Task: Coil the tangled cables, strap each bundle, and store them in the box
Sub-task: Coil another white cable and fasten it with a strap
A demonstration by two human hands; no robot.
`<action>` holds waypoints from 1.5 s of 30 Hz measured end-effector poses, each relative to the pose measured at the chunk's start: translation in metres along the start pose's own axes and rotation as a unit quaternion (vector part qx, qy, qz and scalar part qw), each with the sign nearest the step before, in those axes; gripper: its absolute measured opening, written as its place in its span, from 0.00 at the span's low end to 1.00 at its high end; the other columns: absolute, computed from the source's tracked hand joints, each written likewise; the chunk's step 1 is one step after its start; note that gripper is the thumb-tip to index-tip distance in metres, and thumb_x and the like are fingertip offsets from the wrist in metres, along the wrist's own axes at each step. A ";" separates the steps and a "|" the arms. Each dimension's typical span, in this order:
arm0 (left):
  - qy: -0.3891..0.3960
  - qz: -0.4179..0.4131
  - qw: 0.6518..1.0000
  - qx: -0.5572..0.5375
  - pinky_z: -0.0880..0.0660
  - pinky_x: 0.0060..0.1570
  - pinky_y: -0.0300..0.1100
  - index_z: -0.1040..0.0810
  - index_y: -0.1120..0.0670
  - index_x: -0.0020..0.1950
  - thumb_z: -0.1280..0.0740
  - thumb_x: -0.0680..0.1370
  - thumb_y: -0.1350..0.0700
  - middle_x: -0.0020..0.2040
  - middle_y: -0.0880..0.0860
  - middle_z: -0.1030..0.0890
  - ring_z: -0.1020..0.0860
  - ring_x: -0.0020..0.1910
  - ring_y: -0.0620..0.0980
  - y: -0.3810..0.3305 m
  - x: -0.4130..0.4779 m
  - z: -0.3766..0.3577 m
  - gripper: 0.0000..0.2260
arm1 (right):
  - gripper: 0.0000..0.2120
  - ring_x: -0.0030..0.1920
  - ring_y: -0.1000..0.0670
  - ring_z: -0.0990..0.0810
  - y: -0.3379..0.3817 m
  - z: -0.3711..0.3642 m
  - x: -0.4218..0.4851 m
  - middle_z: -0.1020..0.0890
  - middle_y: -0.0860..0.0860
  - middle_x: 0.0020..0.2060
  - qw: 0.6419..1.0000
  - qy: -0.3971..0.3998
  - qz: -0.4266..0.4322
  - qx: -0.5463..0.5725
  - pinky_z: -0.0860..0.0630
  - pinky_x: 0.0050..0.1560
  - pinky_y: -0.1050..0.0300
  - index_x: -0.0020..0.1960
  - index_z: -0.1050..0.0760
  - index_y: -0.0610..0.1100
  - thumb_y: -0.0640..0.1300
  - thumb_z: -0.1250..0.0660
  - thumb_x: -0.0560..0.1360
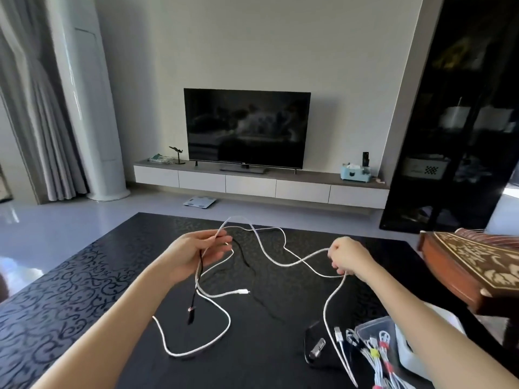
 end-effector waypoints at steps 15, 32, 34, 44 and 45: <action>-0.046 -0.045 0.992 0.104 0.20 0.47 0.46 0.22 0.58 0.54 0.44 0.82 0.62 0.50 0.54 0.15 0.16 0.44 0.53 0.000 -0.016 -0.029 0.11 | 0.08 0.31 0.49 0.24 0.107 0.004 -0.078 0.22 0.51 0.29 0.924 -0.149 0.314 0.158 0.28 0.39 0.54 0.44 0.20 0.40 0.42 0.36 0.78; -0.175 0.018 0.841 0.511 0.34 0.65 0.46 0.34 0.53 0.72 0.45 0.82 0.48 0.67 0.56 0.27 0.29 0.65 0.56 0.042 0.038 0.017 0.20 | 0.11 0.23 0.55 0.38 0.027 0.038 -0.058 0.32 0.48 0.26 0.863 -0.126 0.111 0.477 0.40 0.21 0.62 0.42 0.23 0.39 0.39 0.40 0.80; -0.159 -0.027 0.902 0.402 0.31 0.56 0.44 0.25 0.52 0.61 0.47 0.82 0.46 0.53 0.50 0.22 0.24 0.54 0.50 0.032 0.024 -0.011 0.17 | 0.11 0.23 0.54 0.37 0.026 0.029 -0.059 0.31 0.48 0.26 0.861 -0.113 0.089 0.487 0.39 0.21 0.63 0.41 0.23 0.38 0.39 0.40 0.80; 0.030 -0.045 0.997 -0.062 0.39 0.19 0.34 0.26 0.60 0.60 0.50 0.80 0.39 0.29 0.54 0.24 0.29 0.21 0.47 0.026 -0.031 -0.120 0.28 | 0.13 0.20 0.56 0.40 0.032 -0.010 -0.074 0.35 0.52 0.21 0.865 -0.042 0.057 0.498 0.43 0.19 0.64 0.38 0.23 0.39 0.40 0.39 0.79; 0.024 -0.045 0.998 -0.041 0.43 0.19 0.33 0.27 0.59 0.61 0.50 0.80 0.40 0.28 0.53 0.27 0.33 0.20 0.46 0.028 -0.031 -0.120 0.26 | 0.13 0.21 0.56 0.41 0.033 -0.014 -0.079 0.36 0.53 0.21 0.868 -0.027 0.064 0.492 0.44 0.20 0.64 0.38 0.23 0.39 0.41 0.39 0.79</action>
Point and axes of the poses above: each hand's wrist, its own x-axis towards the middle knuckle, its own z-axis out of the back of the hand, y = z × x, the point moved 9 cm from there along x, towards the middle knuckle
